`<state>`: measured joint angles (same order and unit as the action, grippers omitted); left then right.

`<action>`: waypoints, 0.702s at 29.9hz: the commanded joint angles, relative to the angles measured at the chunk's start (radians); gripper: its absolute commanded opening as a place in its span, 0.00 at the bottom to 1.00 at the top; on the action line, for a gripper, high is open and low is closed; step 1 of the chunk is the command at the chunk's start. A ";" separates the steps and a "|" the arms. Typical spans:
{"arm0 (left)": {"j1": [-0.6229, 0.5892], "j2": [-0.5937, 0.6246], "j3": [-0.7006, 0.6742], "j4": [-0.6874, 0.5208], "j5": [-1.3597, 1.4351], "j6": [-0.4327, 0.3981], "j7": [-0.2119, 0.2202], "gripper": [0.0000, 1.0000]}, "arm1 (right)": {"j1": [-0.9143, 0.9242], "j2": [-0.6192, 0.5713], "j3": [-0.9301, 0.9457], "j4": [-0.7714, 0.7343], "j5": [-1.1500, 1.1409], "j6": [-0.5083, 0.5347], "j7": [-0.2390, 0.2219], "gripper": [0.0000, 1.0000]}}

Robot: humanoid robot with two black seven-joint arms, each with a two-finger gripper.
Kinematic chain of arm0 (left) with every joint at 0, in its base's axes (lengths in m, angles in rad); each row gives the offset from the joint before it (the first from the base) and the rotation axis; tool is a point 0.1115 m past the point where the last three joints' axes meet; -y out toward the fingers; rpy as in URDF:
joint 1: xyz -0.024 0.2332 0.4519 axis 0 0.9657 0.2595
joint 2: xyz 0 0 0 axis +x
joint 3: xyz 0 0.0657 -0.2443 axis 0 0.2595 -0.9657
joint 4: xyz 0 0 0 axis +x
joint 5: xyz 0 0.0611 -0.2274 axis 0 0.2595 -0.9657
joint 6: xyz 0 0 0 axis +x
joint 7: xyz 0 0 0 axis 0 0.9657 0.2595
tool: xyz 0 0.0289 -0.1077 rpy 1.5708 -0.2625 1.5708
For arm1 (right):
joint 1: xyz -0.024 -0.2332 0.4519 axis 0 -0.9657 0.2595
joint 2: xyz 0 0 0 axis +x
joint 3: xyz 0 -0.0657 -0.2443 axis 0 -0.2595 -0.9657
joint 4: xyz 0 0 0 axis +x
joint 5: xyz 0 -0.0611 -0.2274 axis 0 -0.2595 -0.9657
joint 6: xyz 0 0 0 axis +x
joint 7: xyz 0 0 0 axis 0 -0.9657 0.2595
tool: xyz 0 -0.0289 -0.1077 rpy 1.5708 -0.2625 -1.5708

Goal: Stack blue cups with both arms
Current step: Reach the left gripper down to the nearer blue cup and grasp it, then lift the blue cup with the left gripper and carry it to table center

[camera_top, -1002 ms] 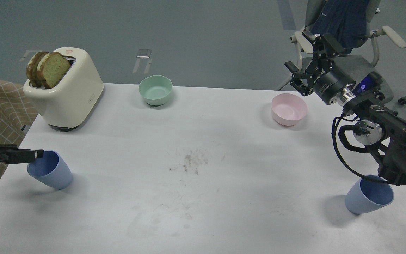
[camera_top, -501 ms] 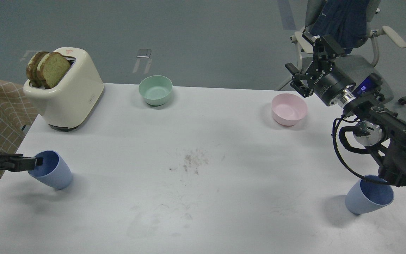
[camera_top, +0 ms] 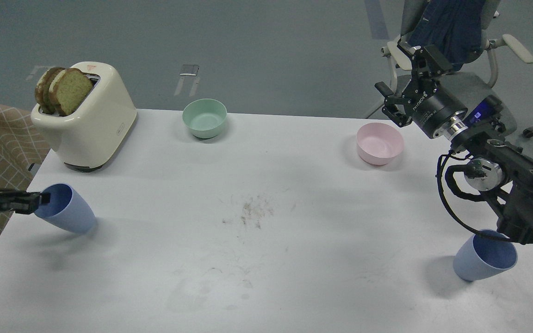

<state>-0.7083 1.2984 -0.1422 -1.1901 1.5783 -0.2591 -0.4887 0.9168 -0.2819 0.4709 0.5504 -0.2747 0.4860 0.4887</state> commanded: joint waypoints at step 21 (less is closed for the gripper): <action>-0.451 -0.628 0.022 -0.014 0.207 -0.144 0.000 0.00 | 0.338 0.055 -0.098 -0.020 0.002 -0.064 0.000 1.00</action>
<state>-1.1641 0.7690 -0.1302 -1.2559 1.7489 -0.4003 -0.4884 1.1990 -0.2568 0.4002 0.5301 -0.2750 0.4227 0.4887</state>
